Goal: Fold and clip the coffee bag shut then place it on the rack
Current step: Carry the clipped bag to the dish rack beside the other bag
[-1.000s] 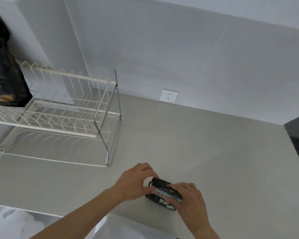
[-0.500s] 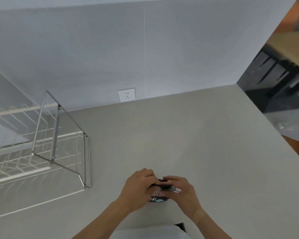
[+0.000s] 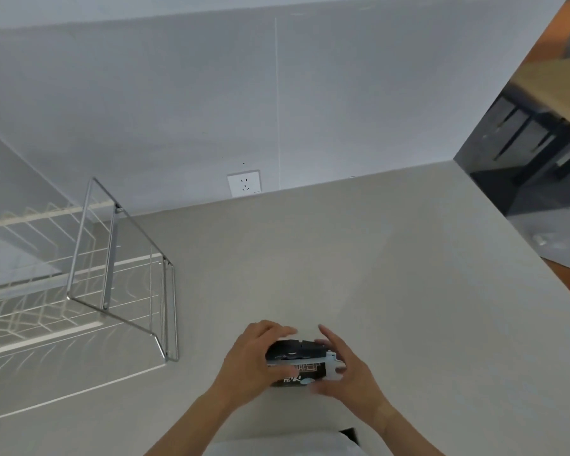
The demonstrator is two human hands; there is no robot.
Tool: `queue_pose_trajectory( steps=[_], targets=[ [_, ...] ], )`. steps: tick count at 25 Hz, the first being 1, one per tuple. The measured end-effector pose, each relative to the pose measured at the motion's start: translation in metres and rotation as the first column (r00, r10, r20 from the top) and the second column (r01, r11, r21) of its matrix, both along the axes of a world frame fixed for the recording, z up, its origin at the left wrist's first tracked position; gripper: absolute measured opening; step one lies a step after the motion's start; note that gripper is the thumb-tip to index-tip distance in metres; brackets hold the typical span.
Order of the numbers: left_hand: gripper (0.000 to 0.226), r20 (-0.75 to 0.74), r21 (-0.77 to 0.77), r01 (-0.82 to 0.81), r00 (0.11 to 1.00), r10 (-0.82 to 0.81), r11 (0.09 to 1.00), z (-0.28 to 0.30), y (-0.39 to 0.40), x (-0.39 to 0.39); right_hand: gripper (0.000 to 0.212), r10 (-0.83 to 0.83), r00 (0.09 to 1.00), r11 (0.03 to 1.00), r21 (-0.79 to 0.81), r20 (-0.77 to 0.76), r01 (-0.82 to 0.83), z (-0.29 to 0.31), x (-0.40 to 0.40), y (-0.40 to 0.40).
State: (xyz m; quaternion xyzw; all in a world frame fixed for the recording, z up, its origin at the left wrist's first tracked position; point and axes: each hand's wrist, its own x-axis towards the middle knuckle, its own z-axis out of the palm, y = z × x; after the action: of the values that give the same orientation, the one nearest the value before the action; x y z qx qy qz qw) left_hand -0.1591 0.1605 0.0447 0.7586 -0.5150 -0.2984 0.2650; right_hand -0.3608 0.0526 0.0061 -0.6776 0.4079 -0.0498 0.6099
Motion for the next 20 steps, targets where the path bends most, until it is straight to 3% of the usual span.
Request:
queue_pose_trajectory(
  steps=[2, 4, 10, 15, 20],
  targets=[
    [0.087, -0.166, 0.099, -0.079, 0.982, 0.094, 0.992, -0.014, 0.02, 0.013, 0.099, 0.051, 0.996, 0.998, 0.026, -0.066, -0.05, -0.006, -0.005, 0.002],
    [0.097, -0.271, 0.179, -0.12, 0.948, 0.166, 0.977, -0.031, 0.039, 0.019, 0.094, 0.062, 0.992, 0.998, 0.028, -0.107, -0.059, -0.011, -0.007, 0.003],
    [0.092, -0.203, 0.281, -0.15, 0.956, 0.212, 0.948, -0.056, 0.043, 0.017, 0.086, -0.008, 0.997, 0.999, 0.032, -0.076, 0.011, -0.017, 0.005, 0.002],
    [0.084, -0.156, 0.251, -0.14, 0.971, 0.183, 0.958, -0.058, 0.03, 0.013, 0.074, -0.007, 0.988, 0.999, -0.041, -0.152, 0.001, -0.017, 0.012, 0.001],
    [0.075, -0.213, 0.259, -0.257, 0.925, 0.314, 0.931, -0.055, 0.029, 0.002, 0.071, -0.013, 0.988, 0.999, -0.031, -0.151, 0.008, -0.019, 0.009, 0.002]
  ],
)
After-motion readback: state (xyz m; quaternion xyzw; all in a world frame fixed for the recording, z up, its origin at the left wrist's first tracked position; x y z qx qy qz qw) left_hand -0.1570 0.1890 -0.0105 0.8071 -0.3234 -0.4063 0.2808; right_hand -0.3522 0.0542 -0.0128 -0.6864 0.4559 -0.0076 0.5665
